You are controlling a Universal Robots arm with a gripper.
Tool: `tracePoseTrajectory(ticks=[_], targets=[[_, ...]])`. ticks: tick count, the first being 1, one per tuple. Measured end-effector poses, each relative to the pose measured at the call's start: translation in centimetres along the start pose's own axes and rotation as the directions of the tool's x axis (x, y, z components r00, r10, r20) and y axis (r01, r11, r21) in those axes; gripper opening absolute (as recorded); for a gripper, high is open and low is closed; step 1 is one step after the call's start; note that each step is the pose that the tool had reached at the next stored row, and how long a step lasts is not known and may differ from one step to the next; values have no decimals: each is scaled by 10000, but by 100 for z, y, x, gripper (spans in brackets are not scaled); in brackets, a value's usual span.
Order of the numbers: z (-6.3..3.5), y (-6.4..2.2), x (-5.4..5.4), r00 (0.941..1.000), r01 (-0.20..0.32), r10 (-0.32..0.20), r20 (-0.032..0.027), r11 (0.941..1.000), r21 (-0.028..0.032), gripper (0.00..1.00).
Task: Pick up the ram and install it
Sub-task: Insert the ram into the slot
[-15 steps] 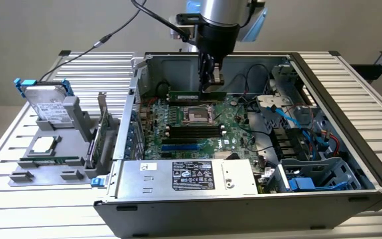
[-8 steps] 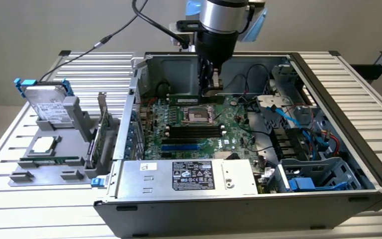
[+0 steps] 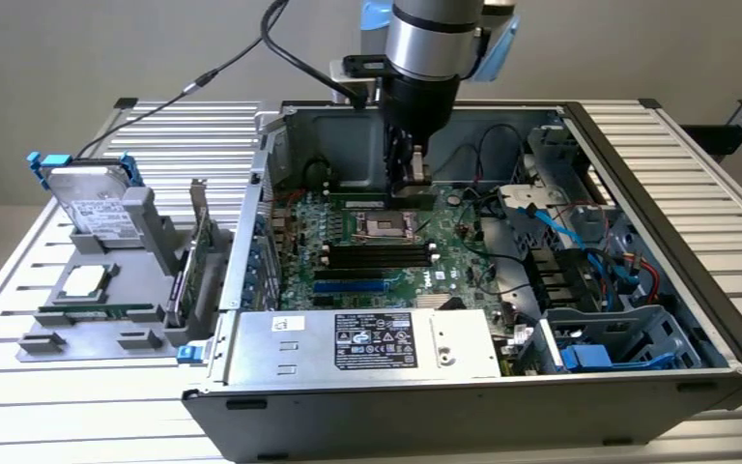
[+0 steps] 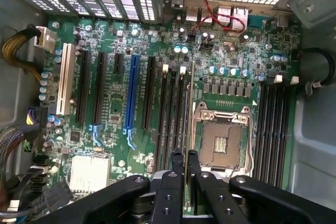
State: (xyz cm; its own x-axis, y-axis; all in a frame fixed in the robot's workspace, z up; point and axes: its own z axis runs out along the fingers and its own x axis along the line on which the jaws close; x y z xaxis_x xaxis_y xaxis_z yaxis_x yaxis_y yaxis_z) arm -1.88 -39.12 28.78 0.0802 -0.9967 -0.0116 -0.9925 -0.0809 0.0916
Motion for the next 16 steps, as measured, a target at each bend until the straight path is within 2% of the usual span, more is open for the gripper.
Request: tracePoseTrajectory(ticks=[10,16], targets=[[181,-6,1,10000,-94,94,-11,9999,121,14],[292,8,1,9989,-469,469,21,9988,159,14]])
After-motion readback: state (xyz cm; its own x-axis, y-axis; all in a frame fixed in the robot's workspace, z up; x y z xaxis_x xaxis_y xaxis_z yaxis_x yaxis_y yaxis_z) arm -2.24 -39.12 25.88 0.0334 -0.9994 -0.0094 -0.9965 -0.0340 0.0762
